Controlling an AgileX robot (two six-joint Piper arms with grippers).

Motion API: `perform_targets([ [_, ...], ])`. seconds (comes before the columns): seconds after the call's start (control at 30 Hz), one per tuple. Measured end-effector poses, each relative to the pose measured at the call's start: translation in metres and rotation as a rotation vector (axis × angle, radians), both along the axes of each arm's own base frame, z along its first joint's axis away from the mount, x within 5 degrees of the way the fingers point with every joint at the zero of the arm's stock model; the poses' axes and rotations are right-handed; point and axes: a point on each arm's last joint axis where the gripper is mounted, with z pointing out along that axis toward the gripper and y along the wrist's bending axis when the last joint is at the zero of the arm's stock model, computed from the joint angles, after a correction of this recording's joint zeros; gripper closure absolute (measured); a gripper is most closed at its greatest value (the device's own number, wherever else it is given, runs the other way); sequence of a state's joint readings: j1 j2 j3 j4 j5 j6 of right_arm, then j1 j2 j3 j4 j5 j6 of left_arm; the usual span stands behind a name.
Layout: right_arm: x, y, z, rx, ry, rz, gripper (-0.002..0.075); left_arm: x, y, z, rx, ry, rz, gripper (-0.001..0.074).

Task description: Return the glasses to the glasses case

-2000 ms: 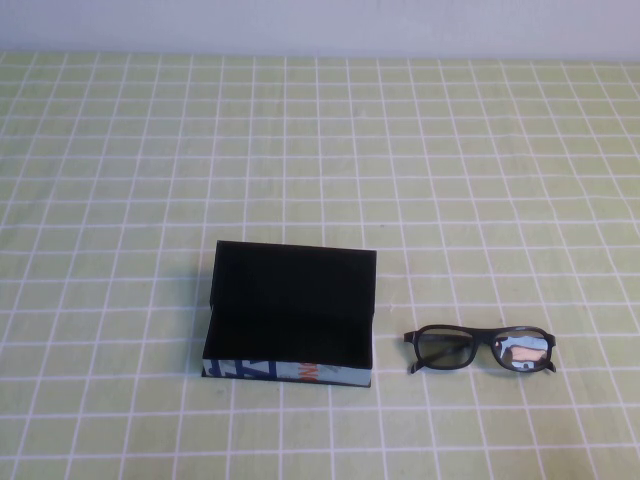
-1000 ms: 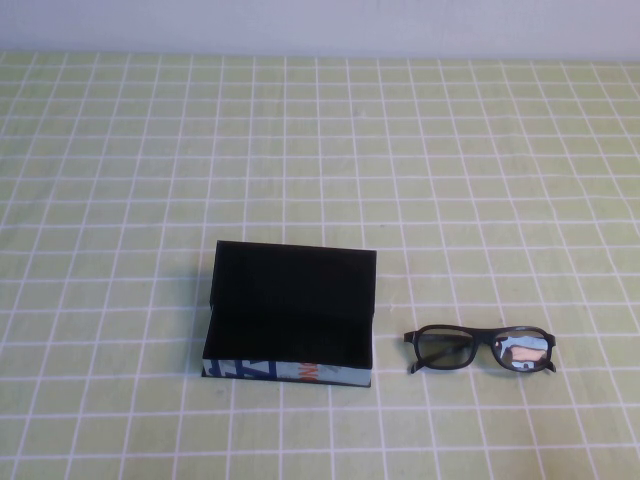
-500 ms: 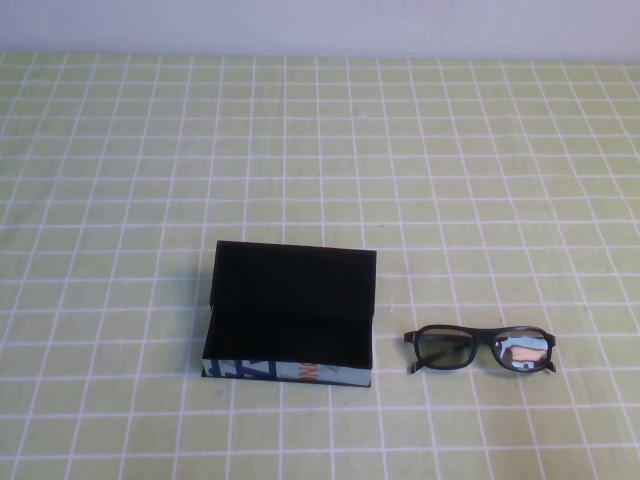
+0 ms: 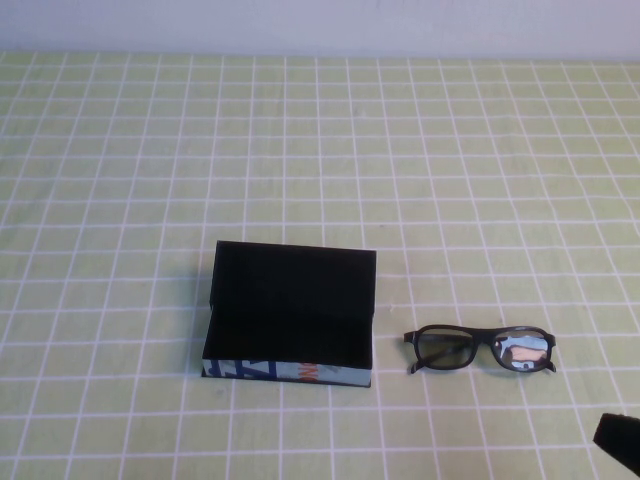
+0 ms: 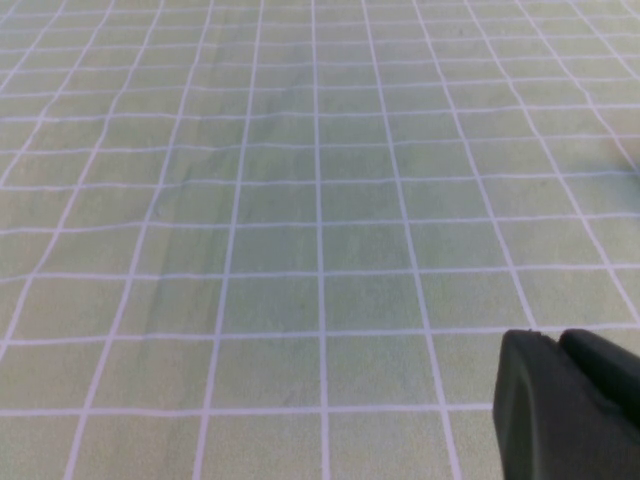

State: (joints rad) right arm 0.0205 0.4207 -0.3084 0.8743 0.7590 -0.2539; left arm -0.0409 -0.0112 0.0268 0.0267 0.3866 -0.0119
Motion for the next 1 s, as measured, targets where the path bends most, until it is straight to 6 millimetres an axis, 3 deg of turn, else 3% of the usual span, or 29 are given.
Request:
perform_targets([
  [0.17, 0.032, 0.001, 0.011, -0.185, 0.168, 0.154, 0.0737, 0.000, 0.000, 0.000, 0.000, 0.000, 0.000, 0.0737],
  [0.47, 0.080, 0.008, 0.017, -0.441, 0.245, 0.456, 0.0737, 0.000, 0.000, 0.000, 0.000, 0.000, 0.000, 0.0737],
  [0.73, 0.127, 0.064, 0.029, -0.810, 0.095, 0.827, 0.0737, 0.000, 0.000, 0.000, 0.000, 0.000, 0.000, 0.0737],
  [0.83, 0.148, 0.082, 0.022, -0.949, 0.070, 0.931, 0.0737, 0.000, 0.000, 0.000, 0.000, 0.000, 0.000, 0.0737],
  [1.0, 0.172, 0.093, 0.007, -1.109, -0.028, 1.141, 0.0737, 0.000, 0.000, 0.000, 0.000, 0.000, 0.000, 0.0737],
])
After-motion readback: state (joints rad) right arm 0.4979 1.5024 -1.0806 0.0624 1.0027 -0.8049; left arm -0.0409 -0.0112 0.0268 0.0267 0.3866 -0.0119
